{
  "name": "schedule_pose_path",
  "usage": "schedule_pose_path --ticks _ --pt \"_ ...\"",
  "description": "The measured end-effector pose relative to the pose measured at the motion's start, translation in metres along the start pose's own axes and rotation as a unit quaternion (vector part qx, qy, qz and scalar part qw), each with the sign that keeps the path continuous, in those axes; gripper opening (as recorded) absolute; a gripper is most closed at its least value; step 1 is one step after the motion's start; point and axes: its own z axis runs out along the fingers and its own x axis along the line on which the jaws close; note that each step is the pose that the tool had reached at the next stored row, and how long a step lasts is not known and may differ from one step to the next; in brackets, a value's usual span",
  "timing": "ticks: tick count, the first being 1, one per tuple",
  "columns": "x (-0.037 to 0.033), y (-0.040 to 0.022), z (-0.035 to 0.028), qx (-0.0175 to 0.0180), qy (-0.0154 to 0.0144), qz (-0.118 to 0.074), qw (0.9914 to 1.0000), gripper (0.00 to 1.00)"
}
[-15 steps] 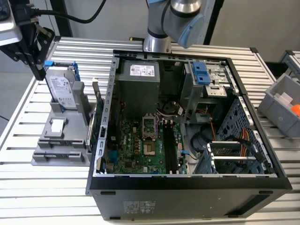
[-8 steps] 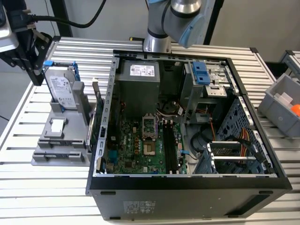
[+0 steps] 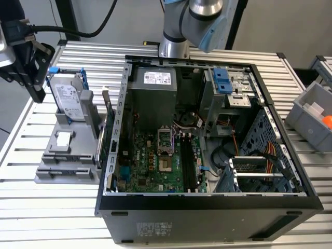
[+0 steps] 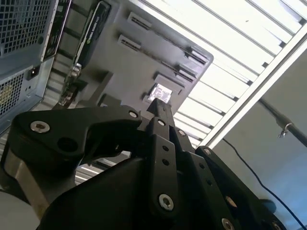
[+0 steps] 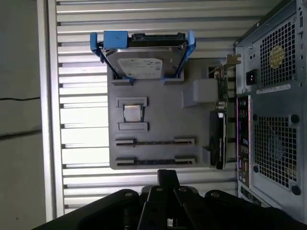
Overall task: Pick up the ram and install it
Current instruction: 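Reach for the ram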
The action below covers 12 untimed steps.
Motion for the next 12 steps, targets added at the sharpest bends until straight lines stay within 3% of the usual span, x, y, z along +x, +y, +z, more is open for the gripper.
schedule_pose_path --ticks 5,12 --pt "0.0006 -0.0052 0.0006 -0.0001 0.0003 -0.007 0.99998 0.0" --pt "0.0005 -0.0053 0.0006 -0.0002 0.0006 -0.013 0.99992 0.0"
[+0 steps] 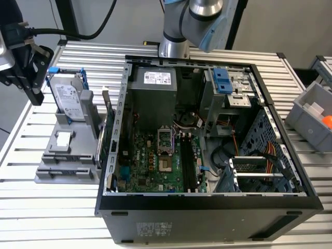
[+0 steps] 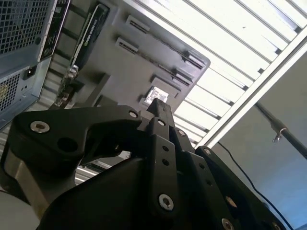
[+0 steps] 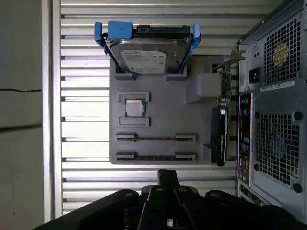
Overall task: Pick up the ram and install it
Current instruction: 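Reach for the ram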
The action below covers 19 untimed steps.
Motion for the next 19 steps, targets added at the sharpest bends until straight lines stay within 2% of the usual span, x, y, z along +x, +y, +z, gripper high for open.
schedule_pose_path --ticks 10,19 --pt "0.0 0.0 0.0 0.0 0.0001 -0.001 1.0 0.0" --pt "0.0 0.0 0.0 0.0 0.001 -0.021 0.99979 0.0"
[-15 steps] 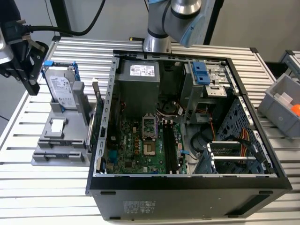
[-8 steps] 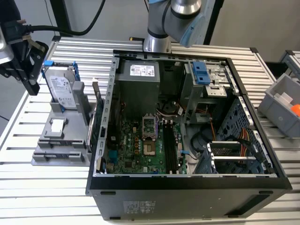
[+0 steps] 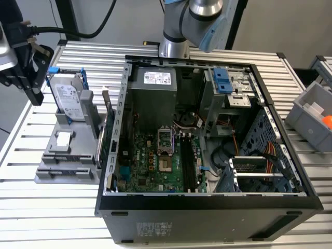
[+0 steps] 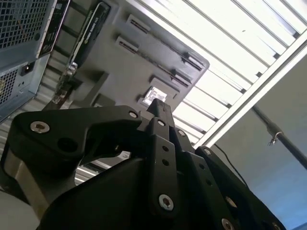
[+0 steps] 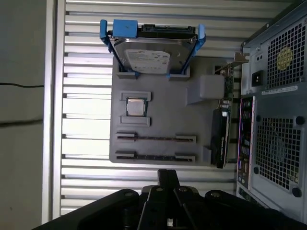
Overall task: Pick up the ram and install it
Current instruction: 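Reach for the ram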
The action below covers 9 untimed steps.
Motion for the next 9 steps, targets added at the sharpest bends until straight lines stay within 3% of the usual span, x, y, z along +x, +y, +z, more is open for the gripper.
schedule_pose_path --ticks 9 --pt "0.0 0.0 0.0 -0.0006 0.002 -0.042 0.99911 0.0"
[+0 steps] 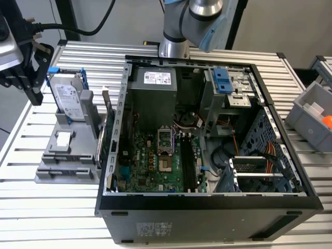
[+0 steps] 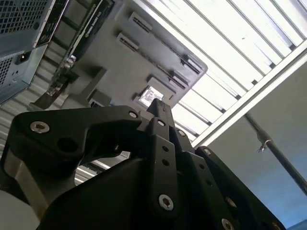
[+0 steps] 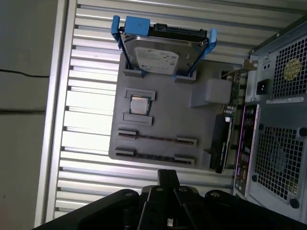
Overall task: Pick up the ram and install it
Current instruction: 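Reach for the ram, then pick up the ram and move it above insertion slot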
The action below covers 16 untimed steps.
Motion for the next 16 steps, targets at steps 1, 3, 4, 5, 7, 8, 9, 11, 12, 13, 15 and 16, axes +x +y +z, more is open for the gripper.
schedule_pose_path --ticks 1,3,4,5,7,8,9,11,12,13,15,16 --pt "0.0 0.0 0.0 0.0 0.0002 -0.004 0.99999 0.0" --pt "0.0 0.0 0.0 -0.0002 0.0004 -0.01 0.99995 0.0" --pt "0.0 0.0 0.0001 -0.0002 0.0005 -0.012 0.99993 0.0" --pt "0.0 0.0 0.0 -0.0002 0.0006 -0.014 0.99991 0.0" --pt "0.0 0.0 0.0 -0.0003 0.0007 -0.016 0.99987 0.0" --pt "0.0 0.0 0.0 -0.0003 0.0008 -0.017 0.99985 0.0" --pt "0.0 0.0 0.0 -0.0003 0.0008 -0.018 0.99983 0.0" --pt "0.0 0.0 0.0 -0.0003 0.0009 -0.02 0.9998 0.0" --pt "0.0 0.0 0.0 -0.0003 0.001 -0.021 0.99979 0.0" --pt "0.0 0.0 0.0 -0.0003 0.001 -0.021 0.99979 0.0" --pt "0.0 0.0 0.0 -0.0003 0.001 -0.021 0.99979 0.0" --pt "0.0 0.0 0.0 -0.0003 0.001 -0.021 0.99979 0.0"
